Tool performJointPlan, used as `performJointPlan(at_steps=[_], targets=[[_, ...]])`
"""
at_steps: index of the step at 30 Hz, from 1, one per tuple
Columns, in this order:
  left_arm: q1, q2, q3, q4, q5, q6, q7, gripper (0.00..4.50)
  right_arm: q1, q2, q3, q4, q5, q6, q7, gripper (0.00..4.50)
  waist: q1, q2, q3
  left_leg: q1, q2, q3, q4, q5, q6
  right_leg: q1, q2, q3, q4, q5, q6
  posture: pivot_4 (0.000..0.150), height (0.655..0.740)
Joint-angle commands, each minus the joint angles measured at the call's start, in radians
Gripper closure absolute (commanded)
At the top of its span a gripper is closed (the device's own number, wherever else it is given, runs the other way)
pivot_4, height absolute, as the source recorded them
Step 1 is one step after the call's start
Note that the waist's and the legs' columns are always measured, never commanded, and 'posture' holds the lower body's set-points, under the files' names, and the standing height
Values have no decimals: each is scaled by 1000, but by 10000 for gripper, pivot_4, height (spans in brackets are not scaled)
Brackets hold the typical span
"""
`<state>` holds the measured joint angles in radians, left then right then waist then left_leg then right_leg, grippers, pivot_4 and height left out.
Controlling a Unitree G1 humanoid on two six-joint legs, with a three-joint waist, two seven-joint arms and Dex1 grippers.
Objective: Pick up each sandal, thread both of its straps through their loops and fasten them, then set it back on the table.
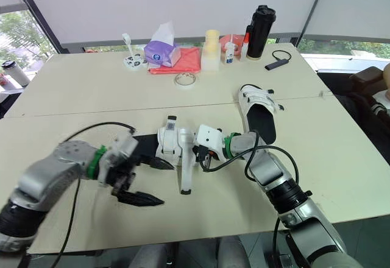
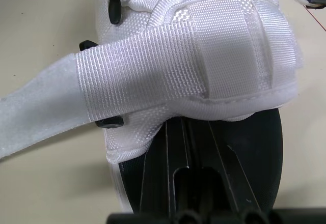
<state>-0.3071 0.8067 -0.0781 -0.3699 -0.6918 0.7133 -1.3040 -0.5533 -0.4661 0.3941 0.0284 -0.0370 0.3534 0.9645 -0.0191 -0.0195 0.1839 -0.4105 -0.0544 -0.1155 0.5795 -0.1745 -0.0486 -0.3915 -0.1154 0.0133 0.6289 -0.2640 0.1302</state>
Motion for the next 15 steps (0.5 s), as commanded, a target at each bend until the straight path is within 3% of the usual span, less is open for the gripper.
performJointPlan(at_steps=[1, 9, 15], targets=[[36, 2, 9, -50, -60, 103, 67, 872, 22, -4, 39, 49, -24, 10, 15, 45000, 0, 0, 0, 0, 0, 0, 0, 0, 0, 0, -1, 0, 0, 0, 0, 1500, 7400], [58, -211, -2, 103, -36, 143, 287, 872, 17, -2, 39, 50, -26, 9, 18, 45000, 2, 0, -1, 1, -1, 0, 0, 0, 0, 0, -1, 0, 0, 0, 0, 1500, 7400], [19, -284, -42, 165, 21, 105, 345, 872, 19, -6, 36, 46, -25, 13, 18, 45000, 3, -1, -1, 1, -1, 1, 0, 0, 0, 0, -1, 0, 0, 0, 0, 1500, 7400]])
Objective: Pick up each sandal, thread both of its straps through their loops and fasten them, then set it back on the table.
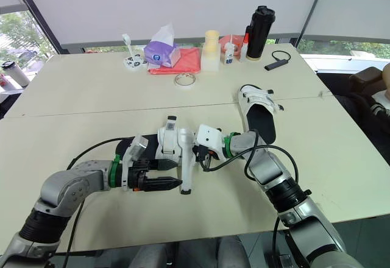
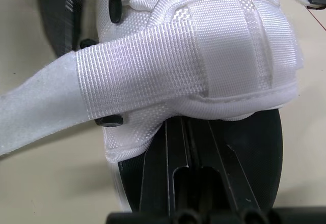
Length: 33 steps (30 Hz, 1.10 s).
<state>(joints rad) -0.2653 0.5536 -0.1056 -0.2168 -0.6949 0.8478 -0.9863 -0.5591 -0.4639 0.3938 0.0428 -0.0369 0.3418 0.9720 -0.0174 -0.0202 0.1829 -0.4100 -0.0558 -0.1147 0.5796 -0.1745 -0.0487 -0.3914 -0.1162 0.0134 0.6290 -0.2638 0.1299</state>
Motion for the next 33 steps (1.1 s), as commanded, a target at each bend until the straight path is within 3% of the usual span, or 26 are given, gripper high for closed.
performJointPlan(at_steps=[1, 12, 13, 18, 21, 27, 33], targets=[[-27, -42, -21, 15, 27, -28, 33, 872, 25, -8, 35, 30, -25, 25, 10, 45000, 1, 0, 0, 0, 0, 0, 0, 0, 0, 0, 0, 0, 0, 0, 0, 1500, 7400], [-46, -97, -68, 44, 34, 2, 37, 872, 28, -7, 33, 26, -26, 29, 5, 45000, 1, 0, 0, 0, 0, 0, 0, 0, 0, 0, 0, 0, 0, 0, 0, 1500, 7400], [-49, -99, -71, 47, 35, 3, 38, 3158, 28, -7, 33, 25, -25, 30, 4, 45000, 1, 0, 0, 0, 0, 0, 0, 0, 0, 0, 0, 0, 0, 0, 0, 1500, 7400], [-49, -99, -71, 47, 35, 3, 38, 3158, 28, -7, 33, 25, -25, 30, 4, 45000, 1, 0, 0, 0, 0, 0, 0, 0, 0, 0, 0, 0, 0, 0, 0, 1500, 7400], [-58, -109, -74, 47, 26, 16, 36, 12633, 33, -5, 33, 20, -26, 32, -1, 45000, 1, 0, 0, 0, 0, 0, 0, 0, 0, 0, 0, 0, 0, 0, 0, 1500, 7400], [-56, -108, -70, 41, 26, 27, 31, 43749, 31, -6, 32, 20, -26, 31, -2, 45000, 0, 0, 0, 0, 0, 0, 0, 0, 0, 0, 0, 0, 0, 0, 0, 1500, 7400], [-51, -101, -70, 20, 27, 37, 38, 44495, 31, -5, 34, 19, -26, 31, -1, 45000, 0, 0, 0, 0, 0, 0, 0, 0, 0, 0, 0, 0, -1, 0, 0, 1500, 7400]])
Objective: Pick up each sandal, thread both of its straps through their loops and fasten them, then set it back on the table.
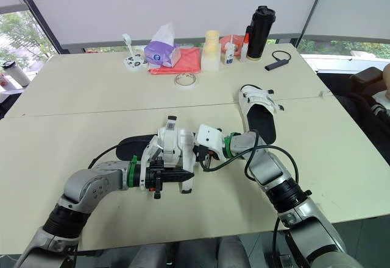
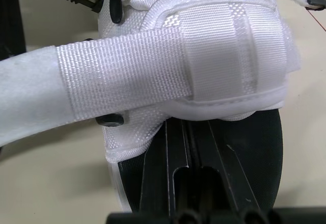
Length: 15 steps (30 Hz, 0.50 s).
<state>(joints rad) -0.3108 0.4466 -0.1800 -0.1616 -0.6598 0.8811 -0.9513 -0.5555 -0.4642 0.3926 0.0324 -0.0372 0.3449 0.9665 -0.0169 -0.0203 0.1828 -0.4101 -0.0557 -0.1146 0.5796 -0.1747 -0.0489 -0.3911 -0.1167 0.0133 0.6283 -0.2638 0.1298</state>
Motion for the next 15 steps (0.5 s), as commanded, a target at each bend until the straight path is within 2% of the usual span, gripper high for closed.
performJointPlan(at_steps=[1, 5, 9, 11, 15], targets=[[-6, 16, 13, -51, -30, 19, -11, 44495, 27, -5, 35, 29, -26, 28, 4, 45000, 0, 0, 0, 0, 0, 0, 0, 0, 0, 0, 0, 0, 0, 0, 0, 1500, 7400], [-90, 46, 134, -80, -180, 125, -29, 44495, 30, -7, 32, 28, -26, 28, 3, 45000, 0, 0, 0, 0, 0, -1, 0, 0, 0, -1, 0, 0, 0, 0, 0, 1500, 7400], [-227, 18, 272, 51, -315, 232, 28, 44495, 29, -2, 33, 33, -26, 26, 1, 45000, 0, 0, 0, -1, 0, -1, 0, 0, 0, 0, 0, -1, 0, 0, 0, 1500, 7400], [-267, 17, 290, 98, -319, 247, 37, 44495, 28, 2, 34, 35, -26, 25, 1, 45000, -4, 0, 0, -1, -1, -1, 0, 0, 0, 0, 0, -1, 0, 0, 0, 1500, 7400], [-335, 21, 258, 209, -243, 215, 44, 44495, 26, 3, 33, 38, -26, 24, 1, 45000, -3, -1, 0, -1, -1, 0, -1, 0, 0, -1, 1, -1, 0, 0, 2, 1500, 7400]])
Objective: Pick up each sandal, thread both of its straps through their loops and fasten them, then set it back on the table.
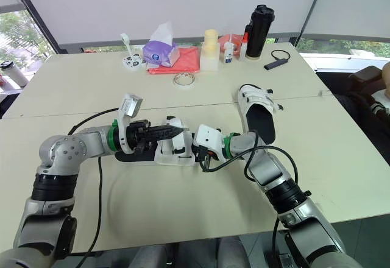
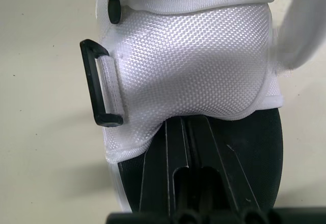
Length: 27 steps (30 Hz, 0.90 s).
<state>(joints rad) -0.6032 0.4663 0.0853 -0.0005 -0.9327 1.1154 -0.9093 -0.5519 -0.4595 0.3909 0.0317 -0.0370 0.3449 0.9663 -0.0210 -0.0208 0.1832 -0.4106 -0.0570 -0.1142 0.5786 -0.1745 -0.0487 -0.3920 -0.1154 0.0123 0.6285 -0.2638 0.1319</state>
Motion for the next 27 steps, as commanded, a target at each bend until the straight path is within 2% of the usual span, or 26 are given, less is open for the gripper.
performJointPlan(at_steps=[1, 6, 12, 18, 27], targets=[[-52, 1, -13, 66, 38, -20, -1, 44495, 23, -2, 34, 38, -26, 24, 1, 45000, 1, 0, 0, 0, 0, 0, 0, 0, 0, 0, 0, 0, 0, 0, 0, 1500, 7400], [-104, -17, -37, 215, 75, -9, -33, 44495, 23, -3, 33, 36, -25, 26, -1, 45000, 2, 0, 0, 0, 0, 1, 0, 0, 0, 1, 0, 0, 0, 0, -1, 1500, 7400], [-164, -18, -153, 326, 186, -67, -147, 44495, 26, -3, 31, 32, -26, 31, -5, 45000, 1, 0, 0, 0, 0, 1, 0, 0, 0, 0, 0, 0, 0, 0, -1, 1500, 7400], [-219, -36, -202, 380, 246, -81, -213, 44495, 36, -7, 27, 21, -26, 37, -11, 45000, 4, 0, 0, 0, 0, 1, 0, 0, 0, 1, 0, 0, 0, 0, -1, 1500, 7400], [-254, -49, -173, 390, 257, -40, -245, 44495, 38, -6, 27, 14, -26, 47, -18, 45000, 4, 0, 0, 0, 0, 1, 0, 0, 0, 1, 0, 0, 0, 0, -1, 1500, 7400]])
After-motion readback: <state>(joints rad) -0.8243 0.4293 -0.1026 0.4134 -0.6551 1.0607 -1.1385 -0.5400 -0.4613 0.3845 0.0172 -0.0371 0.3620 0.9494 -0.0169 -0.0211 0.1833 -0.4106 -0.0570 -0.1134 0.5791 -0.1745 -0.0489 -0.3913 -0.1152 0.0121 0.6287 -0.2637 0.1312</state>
